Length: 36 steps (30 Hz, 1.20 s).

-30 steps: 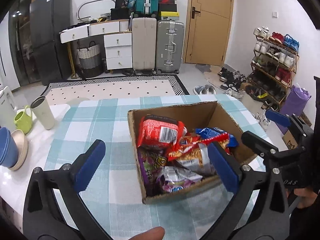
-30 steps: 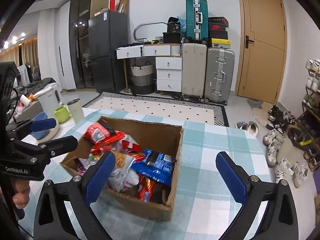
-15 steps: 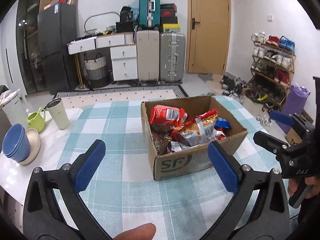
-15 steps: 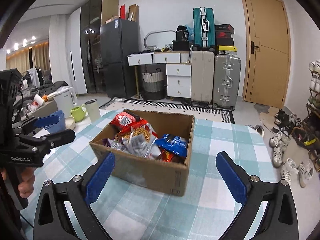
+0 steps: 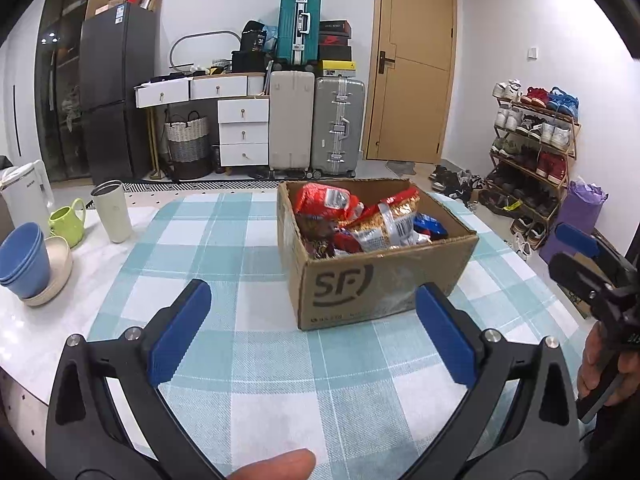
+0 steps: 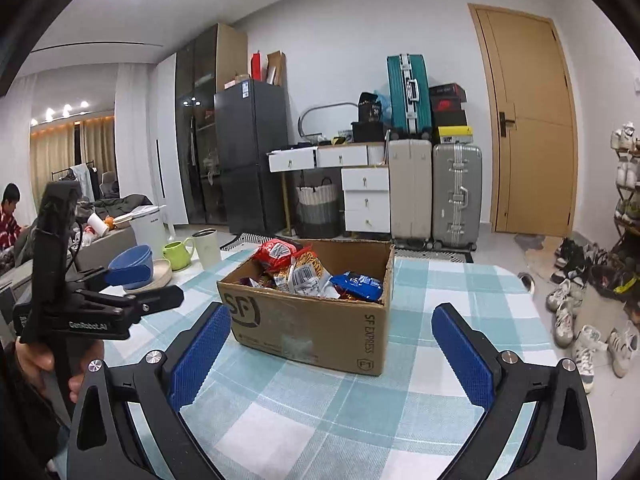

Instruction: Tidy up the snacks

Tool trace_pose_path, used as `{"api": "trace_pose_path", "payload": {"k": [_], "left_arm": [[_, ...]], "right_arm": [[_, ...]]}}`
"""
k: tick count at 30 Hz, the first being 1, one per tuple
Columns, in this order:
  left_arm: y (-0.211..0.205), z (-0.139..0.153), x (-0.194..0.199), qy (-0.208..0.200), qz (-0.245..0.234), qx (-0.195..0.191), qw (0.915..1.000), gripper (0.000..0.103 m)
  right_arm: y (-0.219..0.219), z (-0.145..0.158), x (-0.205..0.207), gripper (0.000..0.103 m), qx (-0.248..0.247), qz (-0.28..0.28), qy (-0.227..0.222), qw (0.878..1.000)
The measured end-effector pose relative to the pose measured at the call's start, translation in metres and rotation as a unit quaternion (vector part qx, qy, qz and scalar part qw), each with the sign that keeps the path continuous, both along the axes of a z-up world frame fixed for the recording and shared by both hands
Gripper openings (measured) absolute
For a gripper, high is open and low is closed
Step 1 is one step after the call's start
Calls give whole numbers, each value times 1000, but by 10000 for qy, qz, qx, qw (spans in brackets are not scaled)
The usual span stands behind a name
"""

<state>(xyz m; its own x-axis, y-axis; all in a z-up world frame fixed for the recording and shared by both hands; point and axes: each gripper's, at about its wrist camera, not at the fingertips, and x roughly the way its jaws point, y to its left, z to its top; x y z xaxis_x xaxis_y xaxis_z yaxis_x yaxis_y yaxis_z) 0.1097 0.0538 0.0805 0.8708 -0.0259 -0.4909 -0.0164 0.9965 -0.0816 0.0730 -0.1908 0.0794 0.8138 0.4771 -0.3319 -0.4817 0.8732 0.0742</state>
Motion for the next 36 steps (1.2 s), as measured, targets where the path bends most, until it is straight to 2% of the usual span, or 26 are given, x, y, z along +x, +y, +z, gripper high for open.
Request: {"api": "trace_pose_path", "payload": {"k": [3,13,17,22,30,36], "left_arm": [[-6,-8,-2,-32,-43,8,10000,102],[-12,-24,-12,-307,-14,-33,9995,102],[-9,-30,-15,-306,125,48,9994,102],[-2,-39,-16,-332,260,-69,9991,102],[0,-51,-16,-343,246,3,9991,102],[-4,-54,-15,-402,259,81,9988,102]], "right_arm": [[-7,-3,-8,102,132,20,2,9999],[-9,-19,-16,102,140,69,36,9999],[-7,-26,-10,102,202,97,115,9997],[-2,-35,-6,102,159,75,96,9998],[3,-44,-5,102,12,50,63,10000],[-1,-45,-4,102,112,20,43,9999]]}}
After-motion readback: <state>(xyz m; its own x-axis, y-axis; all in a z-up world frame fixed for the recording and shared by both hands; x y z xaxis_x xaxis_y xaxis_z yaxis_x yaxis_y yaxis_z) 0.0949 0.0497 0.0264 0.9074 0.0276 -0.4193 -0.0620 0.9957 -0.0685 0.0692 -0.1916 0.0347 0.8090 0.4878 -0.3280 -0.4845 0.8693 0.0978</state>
